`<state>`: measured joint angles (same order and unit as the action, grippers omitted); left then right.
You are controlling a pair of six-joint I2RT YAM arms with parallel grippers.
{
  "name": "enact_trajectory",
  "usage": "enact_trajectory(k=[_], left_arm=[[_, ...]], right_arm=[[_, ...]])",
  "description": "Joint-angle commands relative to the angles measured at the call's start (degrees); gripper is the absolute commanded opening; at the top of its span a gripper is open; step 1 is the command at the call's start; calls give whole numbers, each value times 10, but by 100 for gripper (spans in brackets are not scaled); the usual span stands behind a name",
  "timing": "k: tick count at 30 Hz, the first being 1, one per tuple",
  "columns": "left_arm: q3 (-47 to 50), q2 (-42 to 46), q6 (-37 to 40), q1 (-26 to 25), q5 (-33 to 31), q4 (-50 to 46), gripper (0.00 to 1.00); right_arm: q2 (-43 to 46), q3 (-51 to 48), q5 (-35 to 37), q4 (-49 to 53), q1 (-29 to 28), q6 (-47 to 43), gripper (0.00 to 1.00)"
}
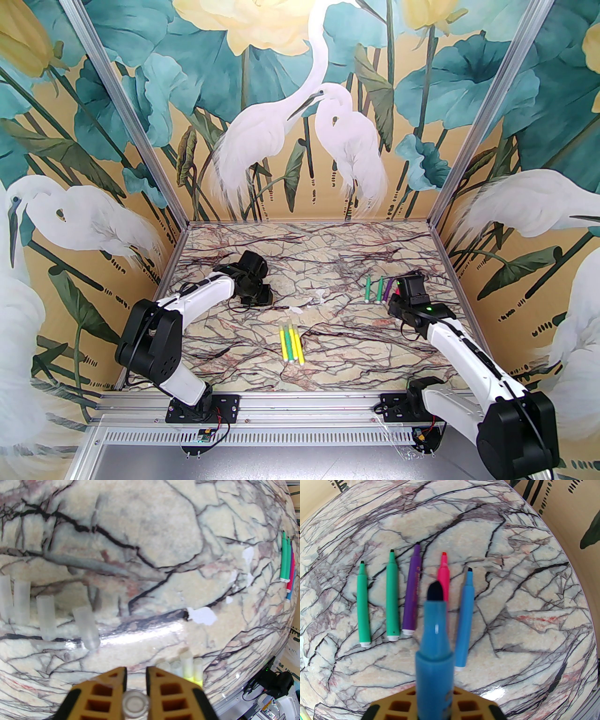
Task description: Open the pen caps
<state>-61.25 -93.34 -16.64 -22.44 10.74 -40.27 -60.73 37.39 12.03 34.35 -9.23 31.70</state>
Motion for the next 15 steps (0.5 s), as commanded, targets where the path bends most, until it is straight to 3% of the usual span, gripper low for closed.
enact_trajectory(k=[1,15], left_arm=[[-16,-19,9,-4,-19,-9,3],[-39,-69,12,-8,-39,-8,6]], right_arm=[[6,17,10,21,13,-6,9],[-55,30,-41,22,129,-42,10]])
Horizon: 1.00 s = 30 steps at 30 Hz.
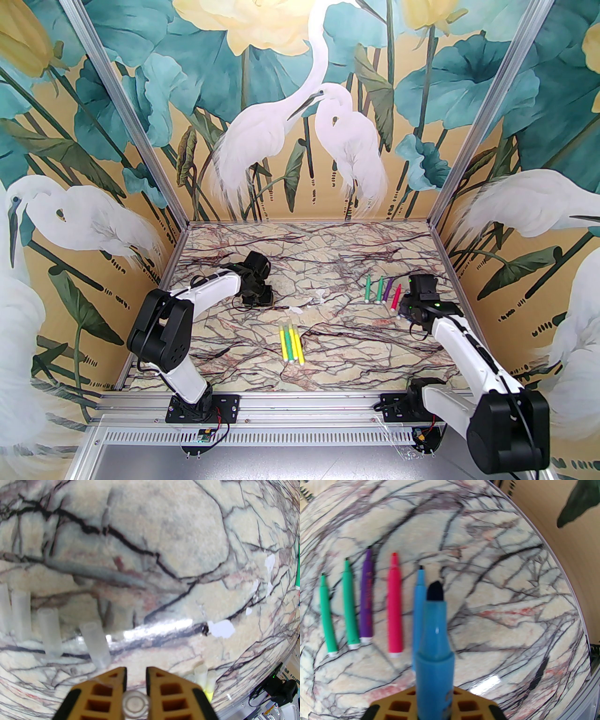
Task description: Open the pen caps
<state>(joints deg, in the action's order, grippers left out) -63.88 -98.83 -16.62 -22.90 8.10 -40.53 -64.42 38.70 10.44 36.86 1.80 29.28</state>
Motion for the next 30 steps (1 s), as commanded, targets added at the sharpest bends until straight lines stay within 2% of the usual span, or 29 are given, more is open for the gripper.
enact_trajectory(k=[1,14,30], left_arm=[[-13,-15,13,-3,-13,-5,6],[-29,-50,25,-4,-15,-1,8],[-57,-84,24,-13,-49,-27,13]], right_arm=[[-26,19,-37,-7,25,-21,10],[-106,38,-83,-18,91,-29,11],[-192,57,-114,-49,103,-28,17]])
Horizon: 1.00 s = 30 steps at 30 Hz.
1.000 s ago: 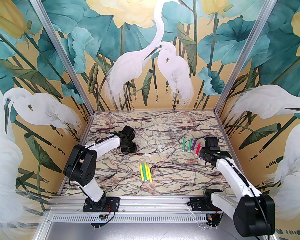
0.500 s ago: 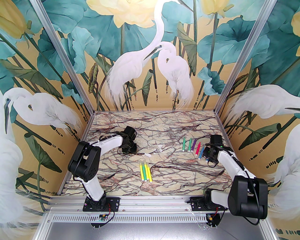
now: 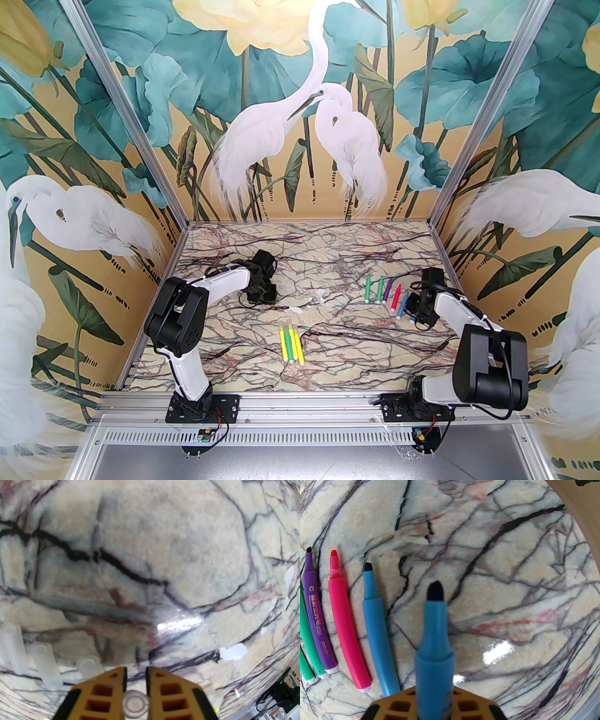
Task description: Open the pen caps
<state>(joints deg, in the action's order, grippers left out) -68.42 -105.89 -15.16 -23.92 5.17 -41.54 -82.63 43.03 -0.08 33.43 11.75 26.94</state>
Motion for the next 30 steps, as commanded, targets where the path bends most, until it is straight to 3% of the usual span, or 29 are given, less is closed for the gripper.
enact_trajectory(k=[1,30], left_arm=[[-12,-14,8,-2,-21,-18,13],[-3,-5,14,-4,-25,-28,29]], right_arm=[[-13,14,-11,-16,4,-5,18],[-35,21,-32,-21,7,-14,26]])
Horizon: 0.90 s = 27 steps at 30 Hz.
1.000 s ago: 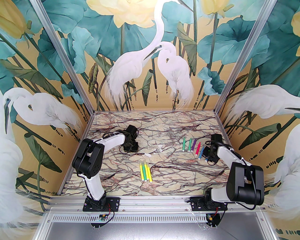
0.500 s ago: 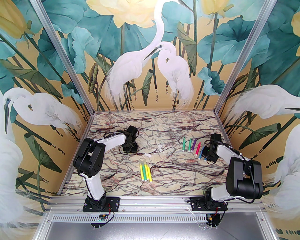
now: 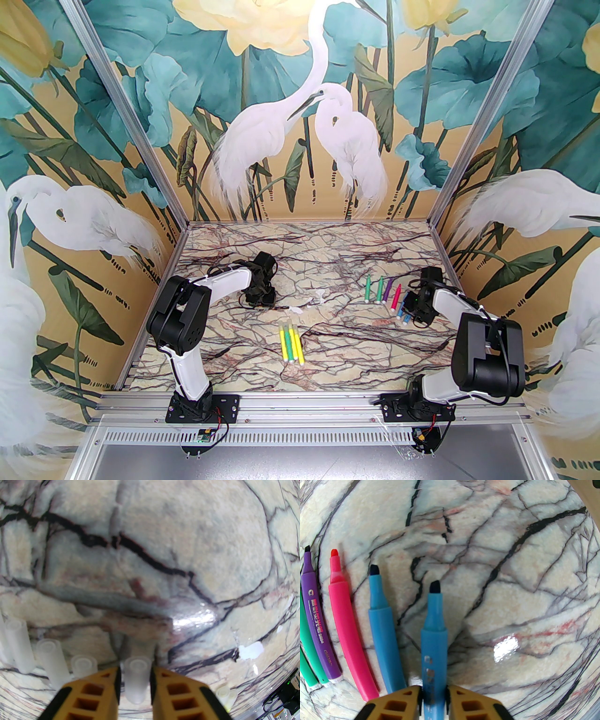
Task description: Open the pen caps
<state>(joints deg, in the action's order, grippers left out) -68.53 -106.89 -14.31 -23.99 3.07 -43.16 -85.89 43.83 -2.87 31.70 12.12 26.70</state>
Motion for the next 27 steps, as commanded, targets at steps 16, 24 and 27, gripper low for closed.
enact_trajectory(k=[16,24,27], left_arm=[[21,85,-8,-3,25,20,37],[58,168,-12,-3,42,62,53],[80,207,-11,-3,44,86,58]], right_arm=[[71,7,-17,19,1,-24,36],[126,19,-34,39,-20,-33,40],[143,32,-35,51,-41,-35,41]])
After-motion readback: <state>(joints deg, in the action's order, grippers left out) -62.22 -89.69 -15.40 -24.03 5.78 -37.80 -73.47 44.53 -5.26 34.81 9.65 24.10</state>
